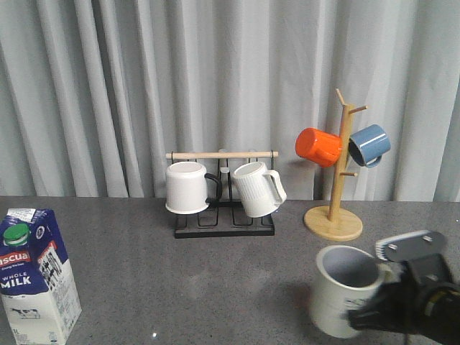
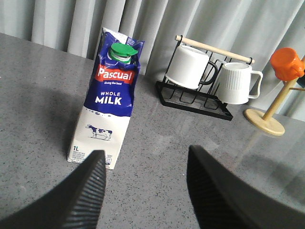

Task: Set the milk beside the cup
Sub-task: 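Slide the white mug with the right gripper toward the table center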

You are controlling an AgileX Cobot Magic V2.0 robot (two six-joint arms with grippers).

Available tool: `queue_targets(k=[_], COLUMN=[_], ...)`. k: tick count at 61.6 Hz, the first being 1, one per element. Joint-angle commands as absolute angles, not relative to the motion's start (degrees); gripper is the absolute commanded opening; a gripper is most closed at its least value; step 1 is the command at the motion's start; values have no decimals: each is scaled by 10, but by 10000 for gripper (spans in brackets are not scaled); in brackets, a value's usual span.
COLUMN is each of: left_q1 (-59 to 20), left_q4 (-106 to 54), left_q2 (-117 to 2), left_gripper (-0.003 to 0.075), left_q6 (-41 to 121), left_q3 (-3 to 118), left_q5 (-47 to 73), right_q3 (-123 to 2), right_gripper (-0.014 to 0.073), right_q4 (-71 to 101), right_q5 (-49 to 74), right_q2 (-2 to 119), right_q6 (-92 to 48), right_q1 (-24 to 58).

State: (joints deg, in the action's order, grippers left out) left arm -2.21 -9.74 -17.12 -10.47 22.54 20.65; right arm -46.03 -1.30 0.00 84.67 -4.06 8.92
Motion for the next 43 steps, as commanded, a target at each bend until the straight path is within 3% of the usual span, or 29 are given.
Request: queue_targets(k=[1, 19, 43], left_q1=[-22, -22, -22], left_q4=[-104, -104, -104], left_q2=[-180, -180, -180], left_gripper=[384, 384, 384], left_q6=[-103, -103, -103], left_q3=[243, 243, 243], left_q5=[167, 176, 184], right_q3=[-517, -669, -708], right_gripper=[-6, -5, 16], right_q4=[-7, 20, 39], right_q5=[-19, 28, 75], right_q2=[830, 949, 1051], right_q6=[-41, -39, -32], right_q1=[144, 243, 242])
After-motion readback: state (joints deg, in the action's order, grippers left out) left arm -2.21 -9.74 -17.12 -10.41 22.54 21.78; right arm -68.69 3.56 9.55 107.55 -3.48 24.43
